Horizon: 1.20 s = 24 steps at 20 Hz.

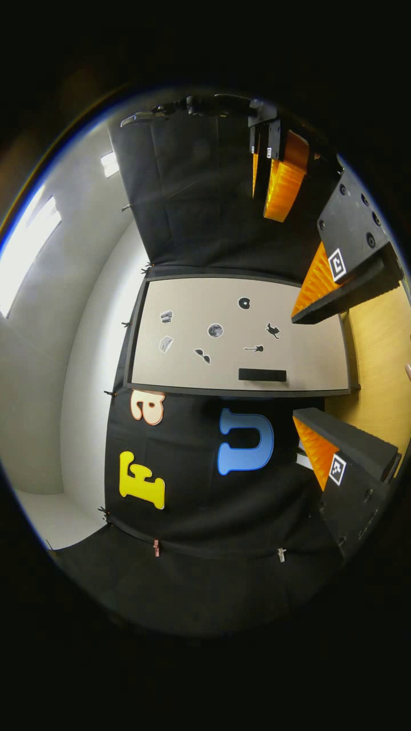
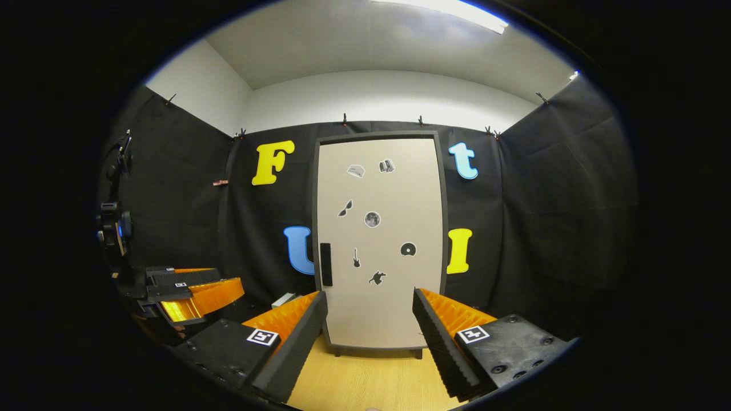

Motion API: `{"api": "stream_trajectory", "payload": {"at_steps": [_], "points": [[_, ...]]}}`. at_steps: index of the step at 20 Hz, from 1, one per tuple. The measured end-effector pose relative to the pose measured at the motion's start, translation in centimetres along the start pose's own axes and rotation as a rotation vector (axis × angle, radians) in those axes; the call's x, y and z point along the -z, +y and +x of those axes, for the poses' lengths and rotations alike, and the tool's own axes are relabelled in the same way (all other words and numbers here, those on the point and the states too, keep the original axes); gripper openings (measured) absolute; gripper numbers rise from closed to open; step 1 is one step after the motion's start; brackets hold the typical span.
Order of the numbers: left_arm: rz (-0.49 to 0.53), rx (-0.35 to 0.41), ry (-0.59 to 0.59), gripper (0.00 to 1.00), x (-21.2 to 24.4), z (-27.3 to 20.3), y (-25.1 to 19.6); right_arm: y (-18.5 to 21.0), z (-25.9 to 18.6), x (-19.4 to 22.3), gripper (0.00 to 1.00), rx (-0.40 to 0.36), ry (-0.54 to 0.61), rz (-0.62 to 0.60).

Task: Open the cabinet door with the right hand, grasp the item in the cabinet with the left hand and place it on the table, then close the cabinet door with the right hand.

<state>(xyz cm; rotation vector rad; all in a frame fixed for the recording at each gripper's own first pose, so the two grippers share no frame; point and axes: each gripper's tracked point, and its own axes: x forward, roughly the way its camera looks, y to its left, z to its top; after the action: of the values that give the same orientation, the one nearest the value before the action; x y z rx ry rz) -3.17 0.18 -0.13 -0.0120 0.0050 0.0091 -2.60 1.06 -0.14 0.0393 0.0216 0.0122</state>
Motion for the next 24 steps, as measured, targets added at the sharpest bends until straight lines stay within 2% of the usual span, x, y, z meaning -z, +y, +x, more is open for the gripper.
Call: {"api": "stream_trajectory", "payload": {"at_steps": [13,16,21,22,23,24], "points": [[0.002,0.088,0.012,0.94,1.2,-1.1,3.9,4.0,3.4,1.5,0.97,0.041,-0.005,-0.049],[-0.007,0.109,0.02,0.94,1.7,-0.4,4.5,5.9,5.4,2.4,0.98,0.016,0.009,-0.061],[-0.018,0.07,0.012,0.94,1.8,1.1,6.1,7.6,9.8,3.6,0.98,-0.037,0.013,-0.052],[-0.011,0.065,0.011,0.97,1.9,1.6,6.1,7.7,10.9,3.7,0.98,-0.049,0.01,-0.041],[-0.008,0.057,0.013,0.93,1.9,2.1,6.2,7.8,12.1,3.7,0.98,-0.057,0.008,-0.03],[-0.006,0.047,0.013,0.94,1.9,2.6,6.4,7.8,13.3,3.9,0.98,-0.065,0.01,-0.023]]}}
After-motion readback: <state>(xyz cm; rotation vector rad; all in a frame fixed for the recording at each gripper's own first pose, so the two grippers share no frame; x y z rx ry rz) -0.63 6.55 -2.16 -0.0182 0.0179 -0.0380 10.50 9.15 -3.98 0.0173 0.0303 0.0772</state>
